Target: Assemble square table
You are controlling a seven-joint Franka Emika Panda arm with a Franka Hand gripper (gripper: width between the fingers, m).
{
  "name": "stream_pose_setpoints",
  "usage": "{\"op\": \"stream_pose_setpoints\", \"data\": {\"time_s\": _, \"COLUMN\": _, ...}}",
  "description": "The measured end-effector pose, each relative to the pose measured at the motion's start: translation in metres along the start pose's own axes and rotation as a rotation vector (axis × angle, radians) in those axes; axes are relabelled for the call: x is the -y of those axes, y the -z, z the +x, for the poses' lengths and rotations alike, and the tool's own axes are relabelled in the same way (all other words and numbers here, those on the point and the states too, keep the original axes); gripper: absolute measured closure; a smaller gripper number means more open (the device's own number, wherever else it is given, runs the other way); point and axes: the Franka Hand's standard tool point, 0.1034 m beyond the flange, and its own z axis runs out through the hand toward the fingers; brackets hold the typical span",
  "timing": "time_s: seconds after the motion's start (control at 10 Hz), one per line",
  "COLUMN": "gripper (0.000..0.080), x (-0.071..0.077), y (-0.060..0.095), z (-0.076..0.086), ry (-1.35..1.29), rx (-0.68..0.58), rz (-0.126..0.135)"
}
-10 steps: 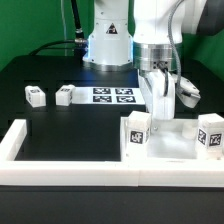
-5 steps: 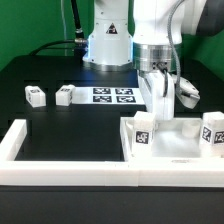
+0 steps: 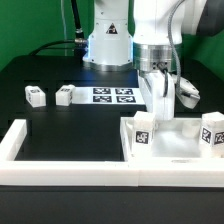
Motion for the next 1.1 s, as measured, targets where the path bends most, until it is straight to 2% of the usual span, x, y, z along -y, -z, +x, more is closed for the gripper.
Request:
{"op": "stream_pose_setpoints", "data": {"time_s": 0.2, "gripper": 0.0742, "x": 0.001, "y": 0.001, "z": 0.004, "ry": 0.043, "rx": -0.006, "rz": 0.010}}
{"op": "stream_pose_setpoints", "data": {"time_s": 0.3, "gripper": 0.0742, "x": -0.003, "y": 0.001, "z": 0.022, "ry": 0.162, "rx": -0.024, "rz": 0.028}}
{"op": "stream_pose_setpoints", "data": {"time_s": 0.4, "gripper": 0.0741, "x": -0.005, "y": 0.004, "z": 0.035, "ry": 0.241, "rx": -0.024, "rz": 0.020}}
{"op": "stream_pose_setpoints", "data": {"time_s": 0.5, "gripper": 0.0741, "x": -0.009, "y": 0.003, "z": 0.049, "ry": 0.337, "rx": -0.041, "rz": 0.025}}
{"op": "stream_pose_setpoints", "data": {"time_s": 0.6, "gripper": 0.0741, "x": -0.012, "y": 0.004, "z": 0.065, "ry": 0.406, "rx": -0.069, "rz": 0.048}}
{"op": "stream_pose_setpoints", "data": {"time_s": 0.7, "gripper": 0.0741, "x": -0.010, "y": 0.005, "z": 0.074, "ry": 0.512, "rx": -0.086, "rz": 0.057}}
{"op": "stream_pose_setpoints", "data": {"time_s": 0.9, "gripper": 0.0741, "x": -0.010, "y": 0.004, "z": 0.071, "ry": 0.631, "rx": -0.087, "rz": 0.049}}
{"op": "stream_pose_setpoints", "data": {"time_s": 1.1, "gripper": 0.0741, "x": -0.008, "y": 0.005, "z": 0.079, "ry": 0.810, "rx": -0.099, "rz": 0.040}}
